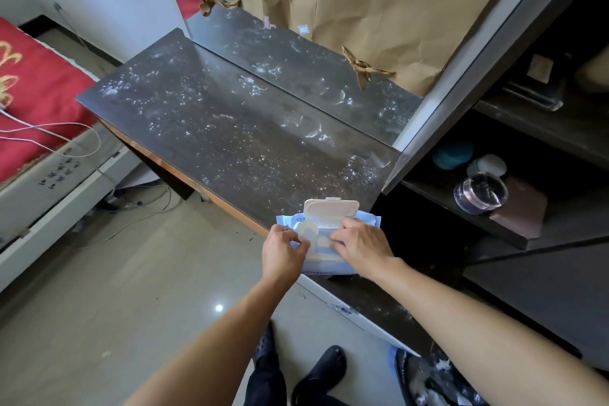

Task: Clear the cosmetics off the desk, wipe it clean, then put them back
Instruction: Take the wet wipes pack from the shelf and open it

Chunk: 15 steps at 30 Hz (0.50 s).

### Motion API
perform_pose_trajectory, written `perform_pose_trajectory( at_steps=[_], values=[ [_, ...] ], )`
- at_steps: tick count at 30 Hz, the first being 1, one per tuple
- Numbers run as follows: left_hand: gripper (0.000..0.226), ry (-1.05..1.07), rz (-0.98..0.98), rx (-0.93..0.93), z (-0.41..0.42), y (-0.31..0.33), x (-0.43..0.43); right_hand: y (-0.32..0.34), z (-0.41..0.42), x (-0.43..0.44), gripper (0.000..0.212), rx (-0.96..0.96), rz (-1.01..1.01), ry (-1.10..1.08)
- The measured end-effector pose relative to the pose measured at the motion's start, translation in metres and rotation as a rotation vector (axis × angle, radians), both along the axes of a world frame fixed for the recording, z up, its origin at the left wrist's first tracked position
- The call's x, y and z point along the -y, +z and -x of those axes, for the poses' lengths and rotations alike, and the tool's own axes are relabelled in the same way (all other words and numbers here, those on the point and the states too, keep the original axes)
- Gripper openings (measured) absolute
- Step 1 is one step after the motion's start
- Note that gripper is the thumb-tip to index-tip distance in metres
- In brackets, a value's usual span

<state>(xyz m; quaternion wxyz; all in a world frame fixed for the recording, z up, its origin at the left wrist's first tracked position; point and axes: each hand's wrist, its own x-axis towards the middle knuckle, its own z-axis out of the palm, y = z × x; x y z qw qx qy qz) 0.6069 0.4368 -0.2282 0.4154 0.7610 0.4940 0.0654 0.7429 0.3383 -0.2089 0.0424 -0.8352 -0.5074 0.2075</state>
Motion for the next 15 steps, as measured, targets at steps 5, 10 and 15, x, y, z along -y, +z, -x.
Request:
perform_pose_trajectory(
  at_steps=[5, 10, 15],
  values=[
    [0.015, -0.003, 0.02, -0.032, 0.0, 0.003, -0.004, -0.002, 0.006, -0.001, 0.016, -0.056, -0.036, -0.08],
    [0.016, -0.016, 0.036, -0.058, -0.001, 0.005, -0.006, -0.002, 0.009, -0.003, 0.017, -0.073, -0.045, -0.169],
    [0.017, -0.022, 0.055, -0.081, -0.002, 0.007, -0.007, -0.004, 0.009, -0.012, 0.017, -0.055, 0.037, -0.161]
  ],
)
